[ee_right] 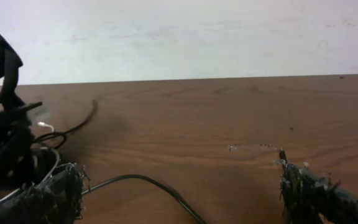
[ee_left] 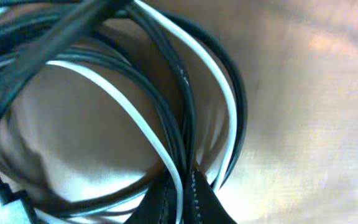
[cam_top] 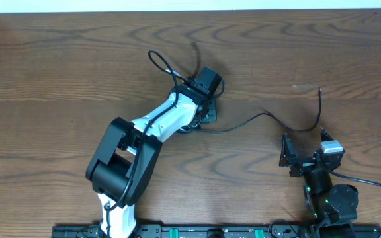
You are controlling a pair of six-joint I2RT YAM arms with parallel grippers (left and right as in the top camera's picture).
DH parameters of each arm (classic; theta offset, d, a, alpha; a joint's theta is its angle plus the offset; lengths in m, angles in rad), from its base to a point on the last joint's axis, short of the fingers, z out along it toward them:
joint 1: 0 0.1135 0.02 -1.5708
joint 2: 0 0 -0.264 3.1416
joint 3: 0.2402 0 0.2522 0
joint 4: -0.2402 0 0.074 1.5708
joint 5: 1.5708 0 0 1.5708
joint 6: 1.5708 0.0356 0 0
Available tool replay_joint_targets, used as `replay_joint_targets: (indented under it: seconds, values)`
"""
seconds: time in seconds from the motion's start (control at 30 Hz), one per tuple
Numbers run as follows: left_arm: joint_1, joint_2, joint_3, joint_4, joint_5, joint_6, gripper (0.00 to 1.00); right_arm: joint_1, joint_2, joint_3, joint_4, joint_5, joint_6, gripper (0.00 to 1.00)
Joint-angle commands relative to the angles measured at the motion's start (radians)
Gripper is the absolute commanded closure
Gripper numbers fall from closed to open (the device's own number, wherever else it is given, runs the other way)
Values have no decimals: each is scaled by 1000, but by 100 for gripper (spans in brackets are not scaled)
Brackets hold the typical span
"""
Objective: Untangle cables
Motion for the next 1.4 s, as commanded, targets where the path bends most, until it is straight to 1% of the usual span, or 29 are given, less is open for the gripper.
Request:
replay_joint_targets:
  seconds: [0.0, 0.07, 0.2, 0.27, 0.5, 0.7, 0.83, 0.93, 1.13, 1.17, 1.2, 1.23, 1.33, 1.37]
  values:
    - [3, 22, -22, -85, 93, 11, 93, -2, -5, -1, -5, 8, -11, 1]
    - [5, 0, -22, -118, 139, 31, 93, -3, -5, -1, -5, 8, -11, 1]
    - [5, -70, -22, -147, 258, 119, 92, -3, -5, -1, -5, 8, -11, 1]
    - [5, -118, -22, -155, 288, 127, 93, -3, -5, -1, -5, 8, -11, 1]
    - [5, -317, -22, -167, 287, 126, 92, -3, -5, -1, -5, 8, -11, 1]
    - [5, -434, -22, -177, 287, 113, 92, -3, -5, -1, -5, 8, -11, 1]
    - [3, -447, -22, -219, 286, 73, 92, -3, -5, -1, -5, 8, -11, 1]
    - [2, -439, -22, -257, 282, 74, 92, -3, -5, -1, -5, 8, -11, 1]
    - [2, -437, -23, -296, 223, 74, 92, -3, -5, -1, -5, 8, -11, 1]
    - [2, -437, -23, -293, 222, 74, 86, -3, -5, -1, -5, 8, -11, 1]
    - [2, -436, -23, -286, 217, 74, 77, -2, -5, -1, -5, 8, -11, 1]
    - [2, -433, -23, -279, 195, 74, 74, -3, -5, -1, -5, 8, -11, 1]
    - [2, -425, -23, -277, 171, 73, 73, -3, -5, -1, -5, 8, -11, 1]
    - [2, -424, -23, -281, 171, 74, 72, -3, -5, -1, -5, 8, -11, 1]
